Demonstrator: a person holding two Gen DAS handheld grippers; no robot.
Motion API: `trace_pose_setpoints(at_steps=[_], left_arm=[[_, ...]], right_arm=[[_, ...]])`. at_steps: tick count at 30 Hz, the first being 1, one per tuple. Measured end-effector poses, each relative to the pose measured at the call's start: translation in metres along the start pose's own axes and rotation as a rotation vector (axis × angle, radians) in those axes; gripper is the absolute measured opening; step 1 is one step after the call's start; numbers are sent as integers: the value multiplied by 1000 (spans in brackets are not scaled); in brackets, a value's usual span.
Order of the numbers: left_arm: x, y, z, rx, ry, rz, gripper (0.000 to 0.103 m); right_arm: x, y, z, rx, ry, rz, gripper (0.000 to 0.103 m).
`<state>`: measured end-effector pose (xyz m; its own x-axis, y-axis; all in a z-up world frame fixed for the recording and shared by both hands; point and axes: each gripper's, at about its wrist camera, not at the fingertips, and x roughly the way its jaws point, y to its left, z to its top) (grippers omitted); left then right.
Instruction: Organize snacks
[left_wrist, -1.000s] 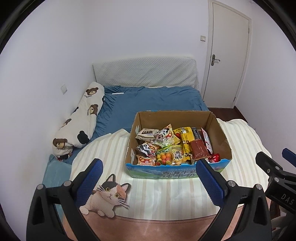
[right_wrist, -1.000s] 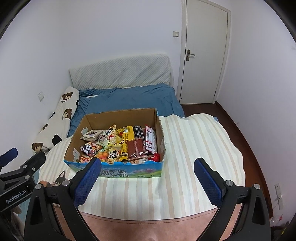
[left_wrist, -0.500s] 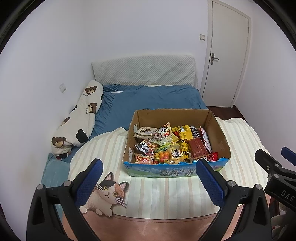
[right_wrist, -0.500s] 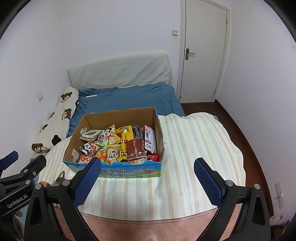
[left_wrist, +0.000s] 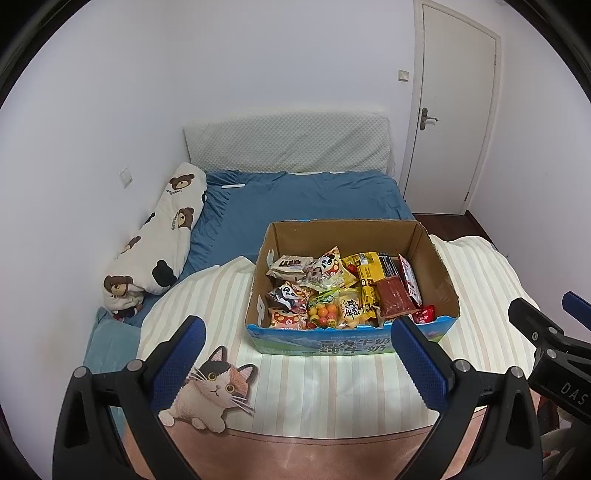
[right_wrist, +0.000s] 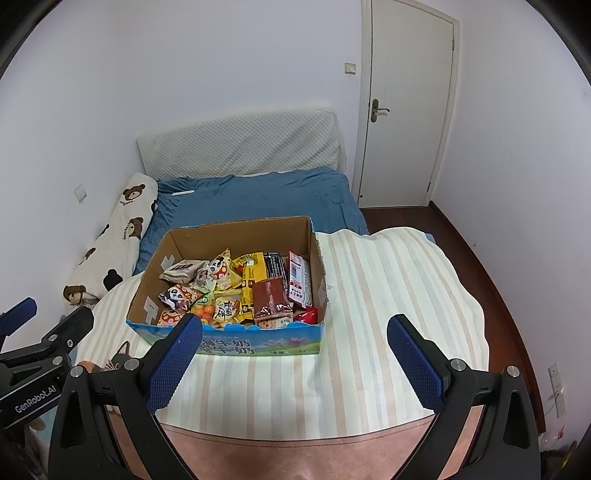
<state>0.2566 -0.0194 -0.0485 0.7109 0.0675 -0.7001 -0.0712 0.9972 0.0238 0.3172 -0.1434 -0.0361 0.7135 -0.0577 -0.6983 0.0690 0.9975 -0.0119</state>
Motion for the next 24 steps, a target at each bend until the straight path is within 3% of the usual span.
trace_pose_setpoints(at_steps=[24], left_arm=[[-3,1,4,0,-12,13,103]], right_arm=[[-11,4,3,7,-3,3,102]])
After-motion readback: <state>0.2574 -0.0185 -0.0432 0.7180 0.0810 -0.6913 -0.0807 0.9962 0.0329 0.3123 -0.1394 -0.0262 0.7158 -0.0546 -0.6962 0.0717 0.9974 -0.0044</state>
